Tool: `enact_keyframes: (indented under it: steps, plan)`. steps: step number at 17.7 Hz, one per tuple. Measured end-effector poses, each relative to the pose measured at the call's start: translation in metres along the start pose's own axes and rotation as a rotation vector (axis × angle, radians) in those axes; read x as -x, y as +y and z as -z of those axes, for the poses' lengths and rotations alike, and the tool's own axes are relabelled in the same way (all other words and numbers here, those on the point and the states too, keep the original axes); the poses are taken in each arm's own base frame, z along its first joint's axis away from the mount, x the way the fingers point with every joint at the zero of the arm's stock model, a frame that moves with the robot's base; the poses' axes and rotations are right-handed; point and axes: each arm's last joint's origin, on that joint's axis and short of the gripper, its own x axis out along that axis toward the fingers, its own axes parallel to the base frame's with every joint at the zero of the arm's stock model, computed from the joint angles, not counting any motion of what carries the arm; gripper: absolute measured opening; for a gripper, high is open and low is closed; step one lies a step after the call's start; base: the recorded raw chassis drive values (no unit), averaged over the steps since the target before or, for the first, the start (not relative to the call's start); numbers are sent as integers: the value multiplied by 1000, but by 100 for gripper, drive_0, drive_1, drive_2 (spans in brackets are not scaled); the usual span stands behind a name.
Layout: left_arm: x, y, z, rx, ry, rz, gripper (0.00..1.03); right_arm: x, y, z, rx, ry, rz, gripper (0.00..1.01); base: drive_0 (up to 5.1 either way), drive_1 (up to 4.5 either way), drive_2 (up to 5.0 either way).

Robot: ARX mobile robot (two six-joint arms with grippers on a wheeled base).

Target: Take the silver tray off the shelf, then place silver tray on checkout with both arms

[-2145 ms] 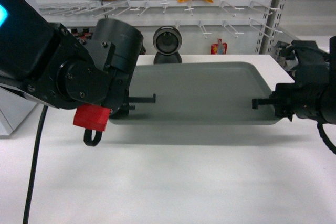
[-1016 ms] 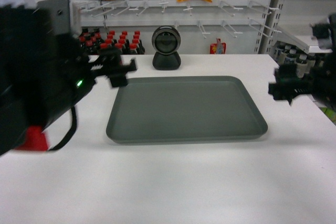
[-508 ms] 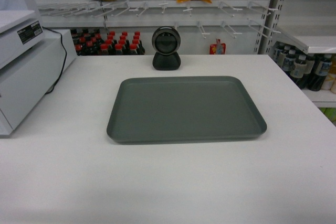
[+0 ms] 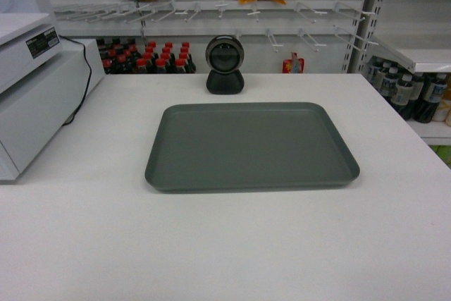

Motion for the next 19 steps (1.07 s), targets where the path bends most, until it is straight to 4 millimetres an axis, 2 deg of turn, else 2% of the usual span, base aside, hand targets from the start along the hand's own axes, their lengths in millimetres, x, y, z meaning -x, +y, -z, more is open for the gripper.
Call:
enact_keyframes:
  steps: [8, 15, 19]
  plan:
    - [32, 0, -4, 0, -17, 5, 1, 36, 0, -6, 0, -34, 0, 2, 0, 0, 0]
    - [47, 0, -7, 0, -30, 5, 1, 52, 0, -10, 0, -48, -1, 2, 0, 0, 0]
    - [49, 0, -7, 0, -30, 5, 1, 55, 0, -10, 0, -51, 0, 2, 0, 0, 0]
